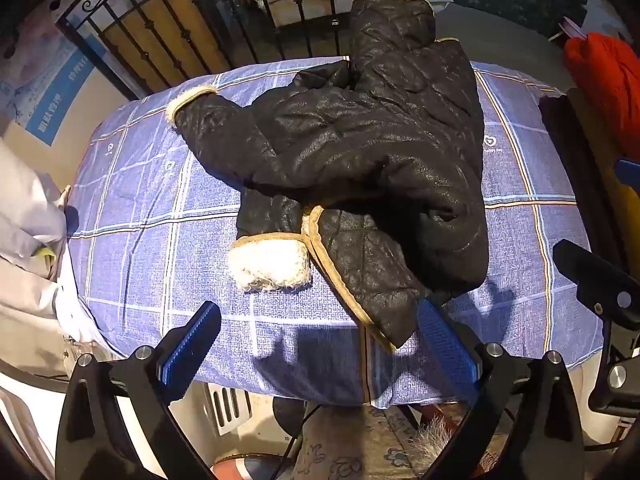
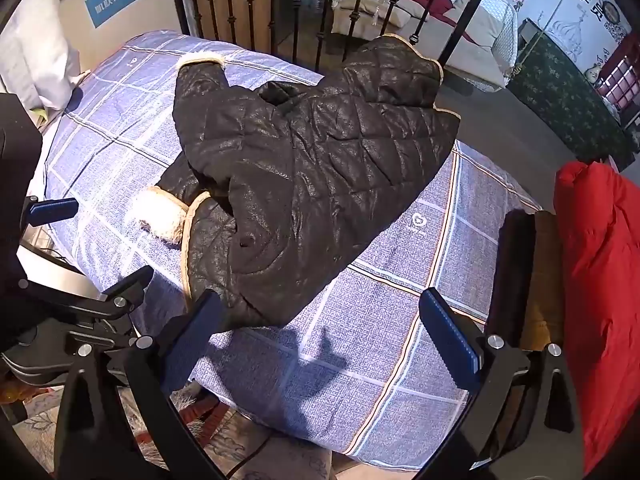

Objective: Fold large clothes

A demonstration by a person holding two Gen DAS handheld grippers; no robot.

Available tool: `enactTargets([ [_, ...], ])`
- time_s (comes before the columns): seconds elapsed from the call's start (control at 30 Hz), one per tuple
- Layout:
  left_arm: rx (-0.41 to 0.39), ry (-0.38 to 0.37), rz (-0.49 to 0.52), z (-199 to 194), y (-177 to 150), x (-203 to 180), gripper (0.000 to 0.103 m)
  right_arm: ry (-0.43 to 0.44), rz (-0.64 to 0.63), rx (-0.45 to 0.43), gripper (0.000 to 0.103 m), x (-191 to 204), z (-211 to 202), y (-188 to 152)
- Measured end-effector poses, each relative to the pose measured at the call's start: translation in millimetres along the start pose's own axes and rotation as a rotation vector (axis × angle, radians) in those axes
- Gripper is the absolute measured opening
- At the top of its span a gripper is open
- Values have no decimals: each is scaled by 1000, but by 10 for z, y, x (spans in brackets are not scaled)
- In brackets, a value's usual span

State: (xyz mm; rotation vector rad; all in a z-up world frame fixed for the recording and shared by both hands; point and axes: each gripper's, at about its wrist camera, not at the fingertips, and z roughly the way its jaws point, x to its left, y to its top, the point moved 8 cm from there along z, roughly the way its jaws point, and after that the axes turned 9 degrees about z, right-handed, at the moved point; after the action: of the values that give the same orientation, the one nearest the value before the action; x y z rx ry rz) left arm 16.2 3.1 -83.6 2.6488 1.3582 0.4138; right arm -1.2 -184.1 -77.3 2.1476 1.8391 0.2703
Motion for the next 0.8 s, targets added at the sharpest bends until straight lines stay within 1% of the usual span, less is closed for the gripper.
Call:
enactTargets([
  [0.8,12,-3,-10,25,-49,-2,97,4,-1,-3,98,7,-18,-16],
])
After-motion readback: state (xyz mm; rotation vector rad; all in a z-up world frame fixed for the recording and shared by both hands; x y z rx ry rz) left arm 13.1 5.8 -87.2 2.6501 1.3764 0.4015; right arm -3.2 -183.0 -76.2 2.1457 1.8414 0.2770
